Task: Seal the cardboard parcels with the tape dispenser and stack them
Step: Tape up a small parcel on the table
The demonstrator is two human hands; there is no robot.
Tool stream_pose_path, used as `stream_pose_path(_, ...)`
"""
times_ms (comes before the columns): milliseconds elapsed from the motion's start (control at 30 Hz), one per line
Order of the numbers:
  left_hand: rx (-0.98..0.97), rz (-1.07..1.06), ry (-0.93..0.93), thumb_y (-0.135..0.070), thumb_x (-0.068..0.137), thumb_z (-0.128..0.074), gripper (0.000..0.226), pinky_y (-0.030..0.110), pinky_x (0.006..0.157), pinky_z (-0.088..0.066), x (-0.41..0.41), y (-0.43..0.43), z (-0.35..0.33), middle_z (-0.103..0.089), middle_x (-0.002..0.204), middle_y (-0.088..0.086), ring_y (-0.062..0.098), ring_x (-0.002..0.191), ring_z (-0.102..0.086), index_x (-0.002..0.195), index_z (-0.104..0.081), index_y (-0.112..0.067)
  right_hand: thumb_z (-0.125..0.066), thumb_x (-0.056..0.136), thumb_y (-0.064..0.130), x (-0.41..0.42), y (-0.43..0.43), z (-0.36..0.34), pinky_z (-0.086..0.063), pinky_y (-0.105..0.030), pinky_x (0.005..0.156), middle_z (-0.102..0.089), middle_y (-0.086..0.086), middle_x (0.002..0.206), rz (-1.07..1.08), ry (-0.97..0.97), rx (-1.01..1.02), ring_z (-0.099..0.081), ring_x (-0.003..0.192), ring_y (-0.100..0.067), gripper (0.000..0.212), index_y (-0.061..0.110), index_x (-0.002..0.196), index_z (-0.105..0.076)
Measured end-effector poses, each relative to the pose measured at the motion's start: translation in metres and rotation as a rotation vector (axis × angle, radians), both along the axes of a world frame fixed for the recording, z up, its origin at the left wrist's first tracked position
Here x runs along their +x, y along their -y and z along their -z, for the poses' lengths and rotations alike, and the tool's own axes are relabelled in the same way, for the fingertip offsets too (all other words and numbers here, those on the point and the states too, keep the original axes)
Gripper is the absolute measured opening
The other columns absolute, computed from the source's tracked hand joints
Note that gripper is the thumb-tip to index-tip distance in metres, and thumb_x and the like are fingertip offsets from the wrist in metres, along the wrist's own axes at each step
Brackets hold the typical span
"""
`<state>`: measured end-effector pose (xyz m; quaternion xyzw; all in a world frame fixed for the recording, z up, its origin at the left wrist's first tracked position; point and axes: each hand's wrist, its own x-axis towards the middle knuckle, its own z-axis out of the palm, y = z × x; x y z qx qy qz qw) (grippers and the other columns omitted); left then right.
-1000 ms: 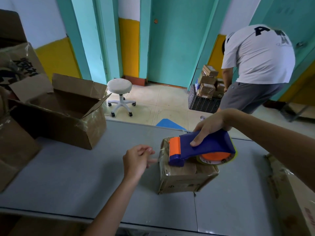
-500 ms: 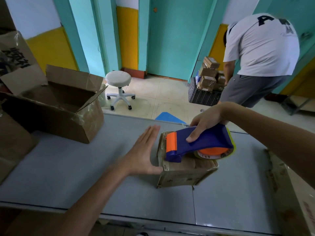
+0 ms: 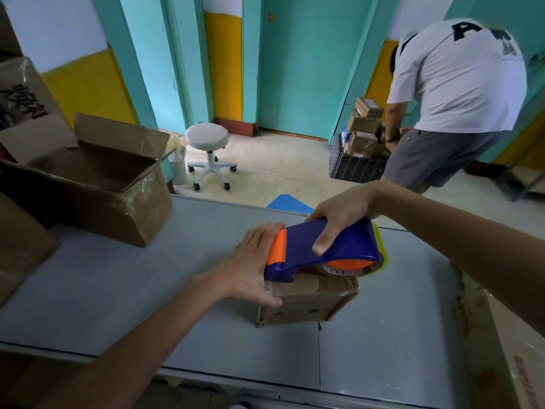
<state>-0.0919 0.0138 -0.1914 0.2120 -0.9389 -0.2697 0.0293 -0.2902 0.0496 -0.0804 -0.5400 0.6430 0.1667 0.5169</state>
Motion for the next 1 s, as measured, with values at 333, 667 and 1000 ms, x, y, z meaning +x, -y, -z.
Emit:
stream_pose_path(333,0.056,-0.059,0.033,-0.045,0.059,-0.083,0.127,0.034,0.118,-0.005,0.001,0.004,0.011,-0.006,0.153,-0.005,0.013,0.141,-0.011,0.145,0.007,-0.025,-0.072,0.069,0.046,-0.010,-0.013,0.001,-0.057,-0.035,0.082,-0.054,0.003,0.126,-0.097,0.083,-0.086,-0.060,0.106,-0.022,0.079,0.048,0.136,-0.030)
stream_pose_path(667,0.169,-0.028,0.031,-0.050,0.055,-0.076,0.121,0.025,0.114,-0.020,0.002,0.004,0.011,-0.004,0.151,-0.013,0.003,0.137,-0.013,0.146,0.001,-0.026,-0.069,0.069,0.045,-0.024,-0.009,0.004,-0.058,-0.033,0.077,-0.055,0.004,0.124,-0.086,0.136,-0.083,-0.062,0.105,-0.023,0.073,0.049,0.133,-0.035)
stream_pose_path(1000,0.149,-0.010,0.067,-0.044,0.060,-0.081,0.116,0.034,0.114,-0.023,-0.001,0.010,0.014,0.000,0.148,-0.021,0.001,0.136,-0.009,0.139,0.003,-0.042,-0.072,0.070,0.034,-0.051,-0.024,-0.010,-0.058,-0.031,0.077,-0.059,0.009,0.116,-0.102,0.128,-0.040,-0.063,0.101,-0.019,0.068,0.052,0.125,-0.035)
